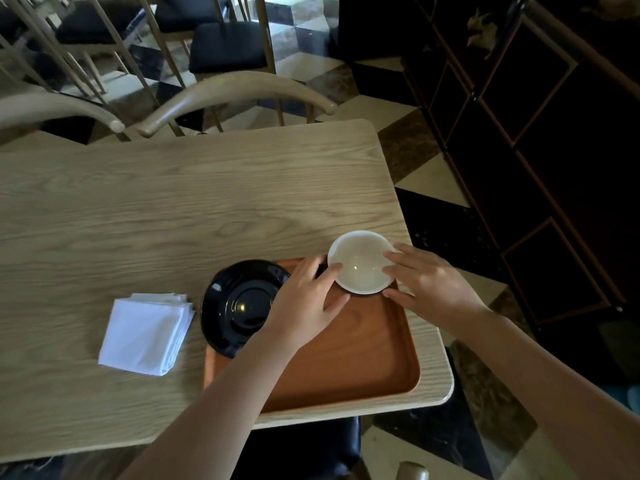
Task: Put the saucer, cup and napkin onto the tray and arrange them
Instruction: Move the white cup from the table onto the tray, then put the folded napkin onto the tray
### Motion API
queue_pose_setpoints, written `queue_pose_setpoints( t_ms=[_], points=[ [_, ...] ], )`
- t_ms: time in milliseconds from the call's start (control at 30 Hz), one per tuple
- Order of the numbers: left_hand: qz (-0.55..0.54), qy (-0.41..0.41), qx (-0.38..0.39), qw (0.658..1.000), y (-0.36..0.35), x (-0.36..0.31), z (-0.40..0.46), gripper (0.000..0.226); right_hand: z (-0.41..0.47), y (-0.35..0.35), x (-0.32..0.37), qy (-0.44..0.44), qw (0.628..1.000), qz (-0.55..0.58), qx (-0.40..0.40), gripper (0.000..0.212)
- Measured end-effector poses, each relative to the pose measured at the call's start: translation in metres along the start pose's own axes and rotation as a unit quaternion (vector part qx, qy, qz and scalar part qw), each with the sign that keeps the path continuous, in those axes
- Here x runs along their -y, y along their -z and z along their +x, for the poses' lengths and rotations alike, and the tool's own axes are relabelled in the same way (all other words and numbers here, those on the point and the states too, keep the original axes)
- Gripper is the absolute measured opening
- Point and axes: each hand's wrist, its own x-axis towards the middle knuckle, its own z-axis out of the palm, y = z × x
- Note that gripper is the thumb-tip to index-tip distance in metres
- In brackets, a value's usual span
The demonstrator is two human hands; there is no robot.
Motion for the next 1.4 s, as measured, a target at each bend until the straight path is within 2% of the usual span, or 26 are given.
queue_pose_setpoints(
  t_ms=[67, 133, 233, 267, 367, 467, 533, 633, 767, 867, 967, 1033, 1067, 1133, 1200, 1267, 1333, 1400],
  points=[
    [0.002, -0.005, 0.009, 1.000, 0.006, -0.002, -0.003, 0.049, 0.003, 0.006, 0.011, -0.012, 0.999, -0.042, -0.006, 0.037],
    [0.008, -0.010, 0.000, 1.000, 0.019, -0.004, -0.008, 0.049, 0.009, 0.014, 0.032, -0.040, 0.998, -0.036, -0.021, 0.034],
    [0.024, -0.006, -0.039, 0.999, 0.049, 0.001, -0.031, 0.037, 0.021, 0.021, 0.081, -0.026, 0.999, 0.006, -0.041, 0.018],
    [0.025, 0.005, -0.052, 0.998, 0.059, 0.007, -0.044, 0.032, 0.026, 0.020, 0.101, -0.012, 0.999, 0.022, -0.039, 0.021],
    [0.022, 0.075, -0.070, 0.994, 0.085, 0.037, -0.099, 0.029, 0.040, 0.010, 0.160, 0.014, 0.997, 0.068, -0.033, 0.029],
    [0.069, 0.152, -0.068, 0.984, 0.101, 0.081, -0.154, 0.034, 0.057, -0.013, 0.213, 0.024, 0.996, 0.080, -0.037, 0.038],
    [0.116, 0.200, -0.044, 0.972, 0.108, 0.108, -0.178, 0.038, 0.068, -0.036, 0.244, 0.048, 0.996, 0.079, -0.017, 0.050],
    [0.136, 0.291, 0.007, 0.947, 0.110, 0.140, -0.192, 0.047, 0.081, -0.071, 0.281, 0.083, 0.994, 0.063, 0.040, 0.054],
    [0.054, 0.395, 0.041, 0.916, 0.101, 0.173, -0.186, 0.055, 0.090, -0.107, 0.305, 0.101, 0.989, 0.029, 0.108, 0.067],
    [0.016, 0.417, 0.023, 0.909, 0.094, 0.185, -0.175, 0.052, 0.091, -0.123, 0.311, 0.098, 0.987, 0.024, 0.128, 0.070],
    [-0.053, 0.435, -0.009, 0.899, 0.092, 0.195, -0.166, 0.041, 0.088, -0.128, 0.314, 0.084, 0.989, 0.024, 0.118, 0.064],
    [-0.106, 0.444, -0.041, 0.889, 0.094, 0.200, -0.163, 0.020, 0.084, -0.125, 0.315, 0.081, 0.989, 0.039, 0.116, 0.061],
    [-0.129, 0.458, -0.044, 0.879, 0.097, 0.202, -0.161, 0.013, 0.083, -0.125, 0.315, 0.081, 0.989, 0.047, 0.118, 0.059],
    [-0.179, 0.496, -0.026, 0.849, 0.103, 0.209, -0.156, 0.027, 0.081, -0.124, 0.316, 0.085, 0.989, 0.061, 0.108, 0.051],
    [-0.222, 0.516, 0.038, 0.826, 0.108, 0.216, -0.157, 0.036, 0.081, -0.123, 0.316, 0.078, 0.988, 0.088, 0.103, 0.039],
    [-0.290, 0.521, 0.067, 0.800, 0.113, 0.218, -0.159, 0.021, 0.082, -0.121, 0.316, 0.057, 0.984, 0.127, 0.112, 0.043],
    [-0.367, 0.537, 0.038, 0.758, 0.118, 0.215, -0.164, 0.010, 0.081, -0.118, 0.316, 0.018, 0.974, 0.203, 0.102, 0.048],
    [-0.430, 0.527, 0.015, 0.733, 0.126, 0.204, -0.169, 0.013, 0.082, -0.114, 0.314, -0.019, 0.958, 0.269, 0.097, 0.056]
  ],
)
